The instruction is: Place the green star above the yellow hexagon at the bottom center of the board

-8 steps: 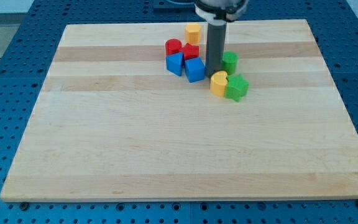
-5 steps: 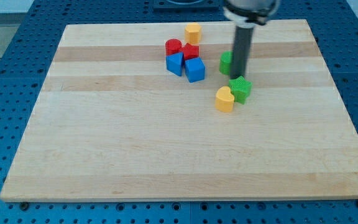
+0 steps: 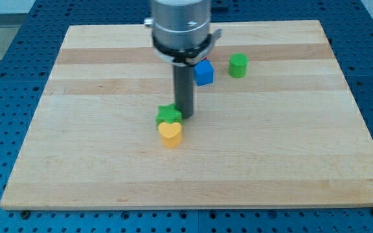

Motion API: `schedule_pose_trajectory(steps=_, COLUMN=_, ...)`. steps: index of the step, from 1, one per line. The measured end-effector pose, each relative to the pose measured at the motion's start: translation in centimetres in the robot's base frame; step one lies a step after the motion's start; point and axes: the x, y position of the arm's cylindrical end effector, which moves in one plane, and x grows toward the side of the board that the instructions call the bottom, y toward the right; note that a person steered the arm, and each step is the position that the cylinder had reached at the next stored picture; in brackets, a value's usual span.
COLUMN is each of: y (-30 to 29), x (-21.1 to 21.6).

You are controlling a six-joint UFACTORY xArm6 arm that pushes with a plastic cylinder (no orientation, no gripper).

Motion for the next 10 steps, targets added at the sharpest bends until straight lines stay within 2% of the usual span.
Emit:
schedule_pose_trajectory(steps=1, y=-2.3, x=3.1)
schedule_pose_trajectory(steps=4, y=-1.9, x=9.8)
schedule_pose_trajectory(steps=5, y=-2.9, x=8.9)
schedule_pose_trajectory(steps=7, y=-2.8, x=-1.0)
schedule_pose_trajectory(steps=8, y=-8.4, x=-2.0)
schedule_pose_trajectory(steps=9, y=-8.1, x=-0.2)
schedule_pose_trajectory(steps=10, y=-5.5, x=2.1)
